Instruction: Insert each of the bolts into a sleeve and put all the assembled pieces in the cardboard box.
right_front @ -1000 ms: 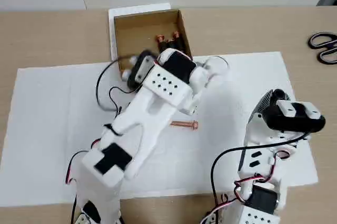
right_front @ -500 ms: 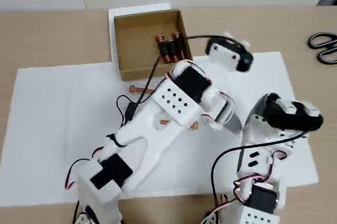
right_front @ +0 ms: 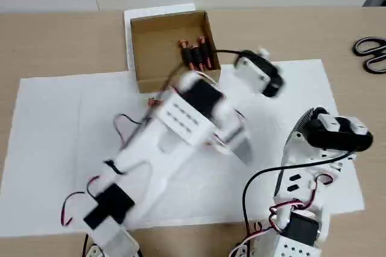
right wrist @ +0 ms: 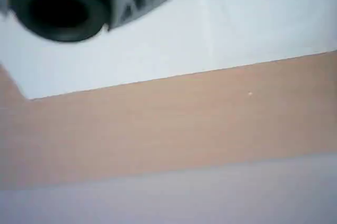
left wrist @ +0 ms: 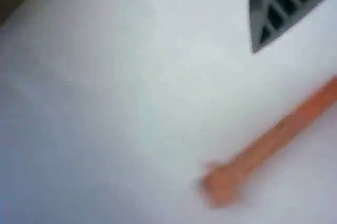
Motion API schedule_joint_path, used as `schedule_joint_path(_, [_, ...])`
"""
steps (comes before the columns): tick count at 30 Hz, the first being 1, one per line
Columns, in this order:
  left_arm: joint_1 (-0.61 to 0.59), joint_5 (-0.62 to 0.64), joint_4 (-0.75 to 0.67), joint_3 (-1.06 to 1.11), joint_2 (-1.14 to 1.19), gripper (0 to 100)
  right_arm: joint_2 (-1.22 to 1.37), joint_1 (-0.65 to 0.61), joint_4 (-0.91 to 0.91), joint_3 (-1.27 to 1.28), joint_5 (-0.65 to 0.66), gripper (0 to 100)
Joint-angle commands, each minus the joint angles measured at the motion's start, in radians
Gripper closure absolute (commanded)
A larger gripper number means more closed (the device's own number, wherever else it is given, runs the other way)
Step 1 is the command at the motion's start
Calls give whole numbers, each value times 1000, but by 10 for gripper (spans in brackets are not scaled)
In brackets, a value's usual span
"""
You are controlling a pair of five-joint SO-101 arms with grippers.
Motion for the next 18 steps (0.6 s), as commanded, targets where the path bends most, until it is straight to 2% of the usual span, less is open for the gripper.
schedule_joint_path(1, [-89,-206,3,42,-14,626,-16,13,-27,-61,15,995])
schedule_joint_path(4, [-130,-319,-3,85,52,622,-16,-18,-21,-58,15,995])
schedule_joint_path(8, [-203,-388,-2,101,215,627,-16,-58,-2,-60,15,995])
schedule_joint_path(14, [-172,-565,-55,48,347,627,-16,-62,-8,-48,15,995])
schedule_joint_path(18, [-133,-589,-26,-96,364,628,-16,-56,-10,-11,15,995])
